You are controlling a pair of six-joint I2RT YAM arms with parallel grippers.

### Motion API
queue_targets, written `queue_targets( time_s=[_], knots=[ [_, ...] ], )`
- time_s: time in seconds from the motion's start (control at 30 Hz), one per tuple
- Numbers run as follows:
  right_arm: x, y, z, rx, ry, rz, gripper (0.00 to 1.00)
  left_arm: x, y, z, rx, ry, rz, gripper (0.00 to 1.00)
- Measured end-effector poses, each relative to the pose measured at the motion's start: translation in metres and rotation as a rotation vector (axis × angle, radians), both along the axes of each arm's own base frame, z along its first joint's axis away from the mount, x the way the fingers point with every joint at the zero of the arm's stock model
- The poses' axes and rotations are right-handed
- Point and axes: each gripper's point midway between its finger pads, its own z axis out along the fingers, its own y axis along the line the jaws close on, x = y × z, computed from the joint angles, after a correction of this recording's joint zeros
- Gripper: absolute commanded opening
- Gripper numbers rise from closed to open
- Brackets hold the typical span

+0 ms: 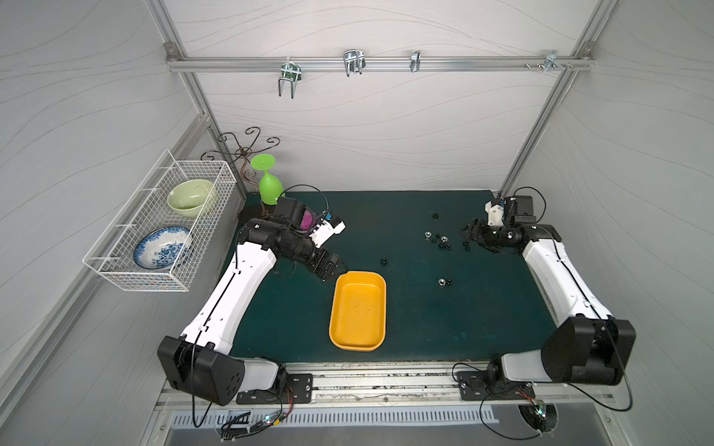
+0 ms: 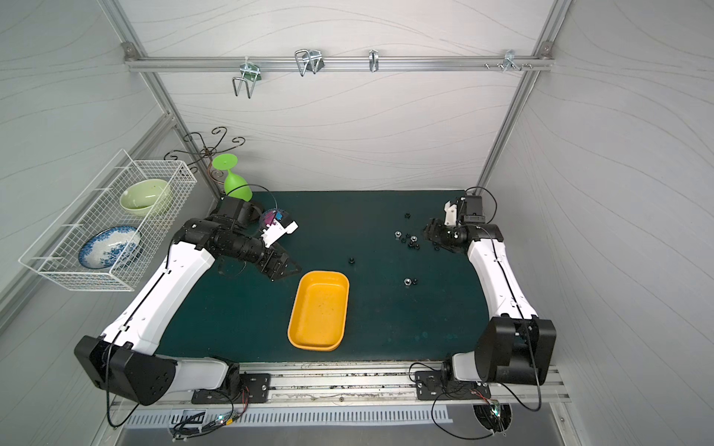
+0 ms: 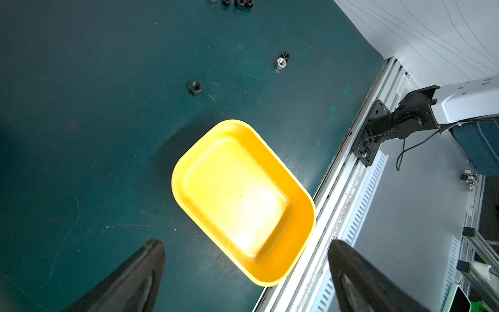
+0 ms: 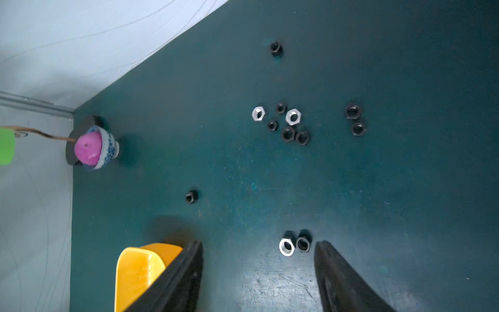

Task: Put the nuts on the desktop into the storage box
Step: Pick up the nut from the center of the board.

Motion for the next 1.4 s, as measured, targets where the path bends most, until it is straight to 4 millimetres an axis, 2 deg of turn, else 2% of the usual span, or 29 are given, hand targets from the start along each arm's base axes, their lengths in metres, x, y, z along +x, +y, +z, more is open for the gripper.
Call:
queue_targets(
  time_s=[0.17, 0.43, 0.6, 0.7, 0.97, 1.13, 1.4],
  knots=[
    [0.004, -0.021, -0.001, -0.027, -0.002, -0.082, 0.69, 0.000, -0.002, 0.001, -0.007, 0.000, -0.003, 0.99],
    [0.008, -0.033, -0.008, -0.075, 0.012, -0.129, 0.71, 0.003, -0.006, -0.004, 0.000, 0.011, -0.009, 0.99],
    [0.010, -0.042, -0.016, -0.114, 0.031, -0.159, 0.84, 0.004, -0.012, -0.016, 0.054, 0.004, -0.030, 0.99],
    [0.012, -0.050, -0.024, -0.136, 0.051, -0.181, 0.84, 0.002, -0.018, -0.022, 0.082, 0.007, -0.052, 0.99],
    [0.027, -0.073, -0.070, -0.201, 0.175, -0.236, 0.79, -0.002, -0.025, -0.029, 0.113, 0.008, -0.085, 0.99],
    [0.039, -0.083, -0.102, -0.258, 0.249, -0.238, 0.71, -0.003, -0.026, -0.029, 0.119, 0.004, -0.089, 0.99],
    [0.061, -0.082, -0.141, -0.315, 0.325, -0.207, 0.71, -0.005, -0.024, -0.035, 0.130, 0.018, -0.089, 0.99]
  ],
)
